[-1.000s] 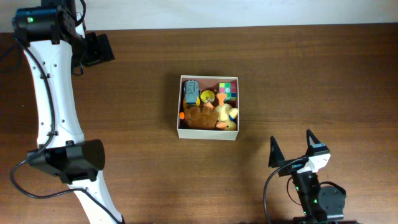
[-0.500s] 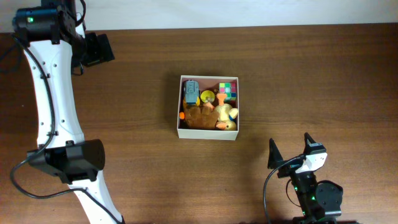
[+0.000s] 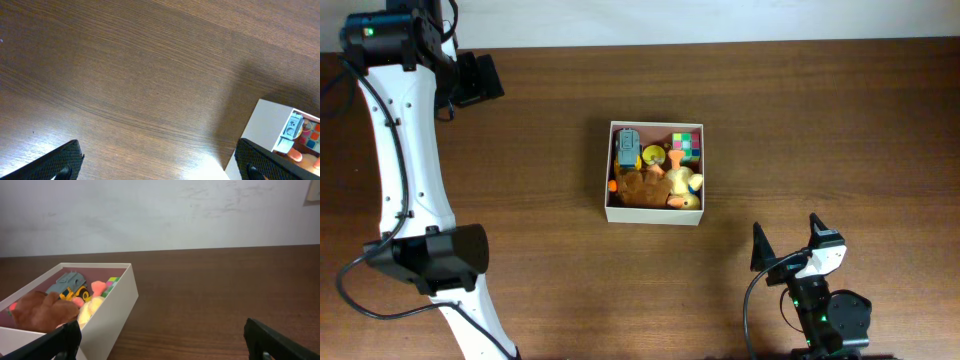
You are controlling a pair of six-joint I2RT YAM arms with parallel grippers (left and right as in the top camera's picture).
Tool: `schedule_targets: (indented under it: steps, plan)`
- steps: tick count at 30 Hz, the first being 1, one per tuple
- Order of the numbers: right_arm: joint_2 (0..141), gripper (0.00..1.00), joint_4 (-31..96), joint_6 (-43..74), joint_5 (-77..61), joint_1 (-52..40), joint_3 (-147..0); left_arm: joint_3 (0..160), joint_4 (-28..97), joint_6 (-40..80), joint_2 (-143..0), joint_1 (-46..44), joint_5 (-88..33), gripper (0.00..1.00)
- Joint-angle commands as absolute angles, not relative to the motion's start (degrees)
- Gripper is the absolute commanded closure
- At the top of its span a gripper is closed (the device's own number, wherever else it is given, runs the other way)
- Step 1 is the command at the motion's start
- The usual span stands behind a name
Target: Pack container
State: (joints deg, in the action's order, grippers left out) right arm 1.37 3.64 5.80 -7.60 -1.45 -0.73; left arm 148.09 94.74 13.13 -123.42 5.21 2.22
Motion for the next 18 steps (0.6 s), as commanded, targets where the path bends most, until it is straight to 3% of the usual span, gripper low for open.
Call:
schedule_targets:
  steps: [1, 9, 18]
  plan:
    - [0.73, 0.01, 3.88, 6.02, -6.90, -1.10, -0.32, 148.99, 94.80, 13.67, -122.21, 5.32, 2.83, 0.01]
    - [0.73, 0.01, 3.88, 6.02, -6.90, -1.10, -0.32, 148.97, 93.36, 13.72, -120.25, 5.32, 3.18, 0.01]
    - [0.73, 0.01, 3.88, 6.02, -6.90, -1.10, -0.32, 138.93, 72.79, 13.67, -102.37, 5.32, 2.35, 0.01]
